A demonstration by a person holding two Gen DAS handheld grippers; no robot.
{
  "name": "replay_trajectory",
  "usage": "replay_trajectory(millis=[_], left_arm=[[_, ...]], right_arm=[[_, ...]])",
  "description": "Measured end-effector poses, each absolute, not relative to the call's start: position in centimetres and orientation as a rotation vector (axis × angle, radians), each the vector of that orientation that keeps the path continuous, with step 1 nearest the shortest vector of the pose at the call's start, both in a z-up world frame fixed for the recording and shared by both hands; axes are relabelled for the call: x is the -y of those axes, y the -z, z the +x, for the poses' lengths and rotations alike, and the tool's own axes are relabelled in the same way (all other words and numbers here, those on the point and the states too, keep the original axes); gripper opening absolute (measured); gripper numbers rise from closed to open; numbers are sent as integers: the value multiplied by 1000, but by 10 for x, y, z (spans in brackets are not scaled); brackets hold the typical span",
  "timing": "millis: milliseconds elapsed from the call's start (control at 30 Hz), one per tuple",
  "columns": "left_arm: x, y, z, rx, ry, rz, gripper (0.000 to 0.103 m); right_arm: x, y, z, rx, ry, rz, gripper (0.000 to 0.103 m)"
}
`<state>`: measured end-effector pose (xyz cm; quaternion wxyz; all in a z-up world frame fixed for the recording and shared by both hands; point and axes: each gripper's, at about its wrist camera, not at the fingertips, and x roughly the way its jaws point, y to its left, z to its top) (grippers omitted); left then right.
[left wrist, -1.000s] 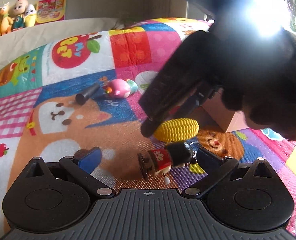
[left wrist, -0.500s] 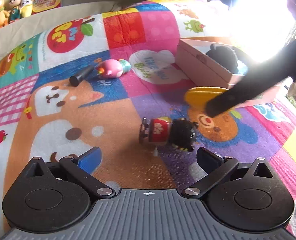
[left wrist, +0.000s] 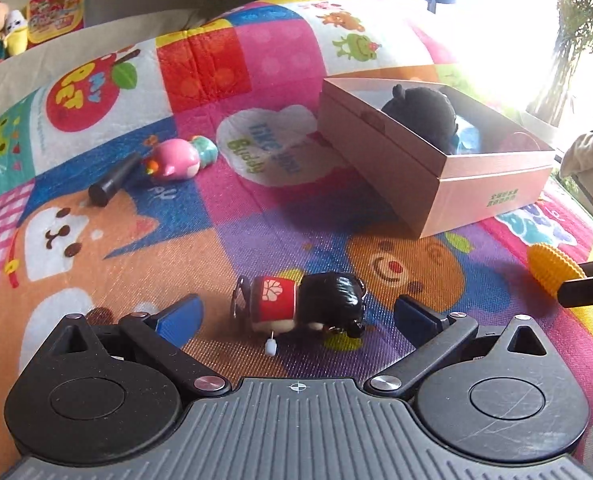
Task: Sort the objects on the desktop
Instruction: 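Grasp the red-and-black wind-up figure with the left gripper while the right gripper holds the corn, then carry the figure in the left gripper and the corn in the right toward the box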
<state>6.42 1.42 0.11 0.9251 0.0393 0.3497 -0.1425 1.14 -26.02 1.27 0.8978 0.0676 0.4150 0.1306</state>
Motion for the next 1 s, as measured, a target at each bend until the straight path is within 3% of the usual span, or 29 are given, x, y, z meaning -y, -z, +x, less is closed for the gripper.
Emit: replay_trajectory(millis=[67, 267, 300, 400, 500, 567, 767, 800, 833, 867, 1000], left_arm=[[-12, -1, 66, -708, 275, 85, 103], [-10, -7, 63, -673, 232, 73, 102], [-9, -8, 61, -668, 236, 72, 99], [-6, -11, 54, -656, 250, 68, 71], [-4, -11, 44, -642, 254, 78, 70], [-4, -10, 36, -642, 258, 83, 70], [-6, -12, -3, -662, 334, 69, 72], [-5, -10, -8, -664, 333, 76, 79], [-5, -9, -13, -662, 324, 82, 94], [-6, -7, -17, -654, 307, 89, 98], [-14, -5, -20, -655, 285, 59, 97]], right_arm=[[262, -11, 2, -800, -239, 134, 62], [259, -3, -13, -722, -203, 61, 70], [259, -1, -14, -716, -202, 57, 70], [258, 3, -20, -691, -196, 34, 72], [256, 7, -23, -668, -193, 18, 80], [255, 6, -23, -664, -187, 15, 91], [264, 7, -22, -671, -177, 67, 93], [263, 7, -22, -670, -175, 62, 93], [261, 7, -22, -668, -169, 53, 93], [258, 6, -24, -664, -164, 42, 93], [240, 3, -31, -669, -265, 6, 93]])
